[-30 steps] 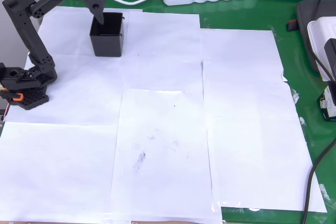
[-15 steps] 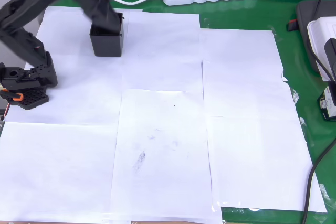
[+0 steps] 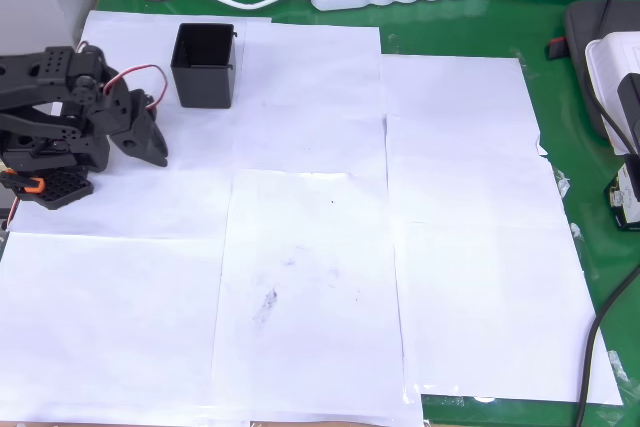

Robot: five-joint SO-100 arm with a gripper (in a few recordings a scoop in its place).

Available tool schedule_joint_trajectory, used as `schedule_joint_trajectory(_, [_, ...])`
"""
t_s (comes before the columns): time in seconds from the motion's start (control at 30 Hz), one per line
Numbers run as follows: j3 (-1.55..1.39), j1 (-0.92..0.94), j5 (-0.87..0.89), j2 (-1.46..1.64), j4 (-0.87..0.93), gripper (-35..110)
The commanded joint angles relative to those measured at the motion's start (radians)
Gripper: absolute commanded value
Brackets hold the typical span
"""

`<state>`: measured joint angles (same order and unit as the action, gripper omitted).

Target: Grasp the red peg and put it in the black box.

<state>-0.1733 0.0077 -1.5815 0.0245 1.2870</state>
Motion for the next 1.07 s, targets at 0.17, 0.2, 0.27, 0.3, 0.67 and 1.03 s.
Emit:
schedule_joint_trajectory(0.17, [0.069, 0.044, -0.04, -0.206, 0.181, 0])
schedule_joint_trajectory(0.2, [0.069, 0.048, -0.028, -0.206, 0.212, 0])
schedule_joint_trajectory(0.27, [0.069, 0.051, 0.054, -0.206, 0.212, 0])
schedule_joint_trajectory(0.3, [0.069, 0.063, 0.055, -0.206, 0.212, 0])
schedule_joint_trajectory(0.67, [0.069, 0.094, 0.051, -0.21, 0.213, 4])
schedule_joint_trajectory(1.03, [0.069, 0.094, 0.051, -0.21, 0.213, 4])
